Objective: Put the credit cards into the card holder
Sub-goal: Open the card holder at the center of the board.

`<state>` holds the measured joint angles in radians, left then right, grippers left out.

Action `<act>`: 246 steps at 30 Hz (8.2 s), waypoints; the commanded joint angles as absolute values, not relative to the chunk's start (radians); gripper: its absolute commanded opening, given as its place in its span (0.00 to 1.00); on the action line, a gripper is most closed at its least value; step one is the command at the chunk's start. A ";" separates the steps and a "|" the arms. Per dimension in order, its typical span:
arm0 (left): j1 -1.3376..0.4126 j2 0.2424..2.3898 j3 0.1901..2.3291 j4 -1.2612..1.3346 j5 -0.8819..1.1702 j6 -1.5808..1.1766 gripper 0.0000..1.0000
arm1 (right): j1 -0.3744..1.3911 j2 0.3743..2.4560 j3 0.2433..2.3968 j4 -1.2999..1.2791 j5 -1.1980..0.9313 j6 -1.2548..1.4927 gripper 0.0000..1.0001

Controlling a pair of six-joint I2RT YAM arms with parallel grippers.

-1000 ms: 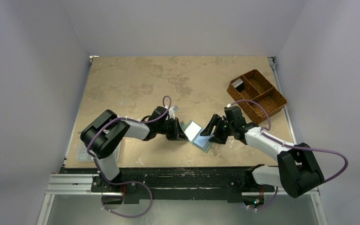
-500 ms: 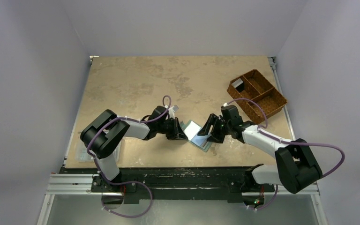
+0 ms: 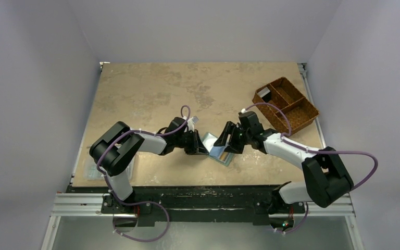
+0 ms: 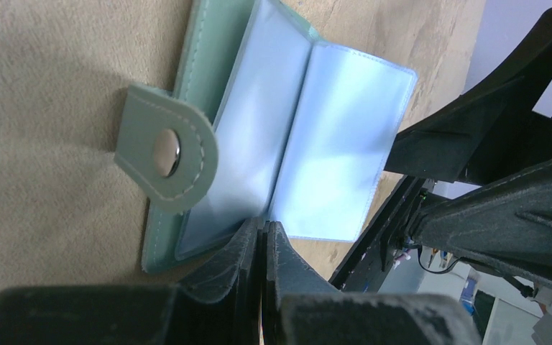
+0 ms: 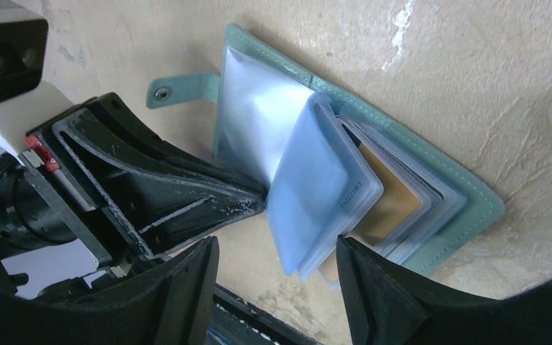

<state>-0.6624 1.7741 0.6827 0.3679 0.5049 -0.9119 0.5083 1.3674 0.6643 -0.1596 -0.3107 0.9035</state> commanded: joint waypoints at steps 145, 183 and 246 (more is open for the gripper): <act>-0.502 1.546 0.513 0.291 0.366 -0.830 0.15 | 0.503 1.697 1.020 -0.158 -0.400 0.514 0.68; -0.502 1.565 0.508 0.314 0.390 -0.839 0.13 | 0.576 1.725 0.988 -0.052 -0.544 0.610 0.69; -0.451 1.537 0.493 0.317 0.431 -0.826 0.06 | 0.535 1.638 0.827 -0.022 -0.461 0.664 0.60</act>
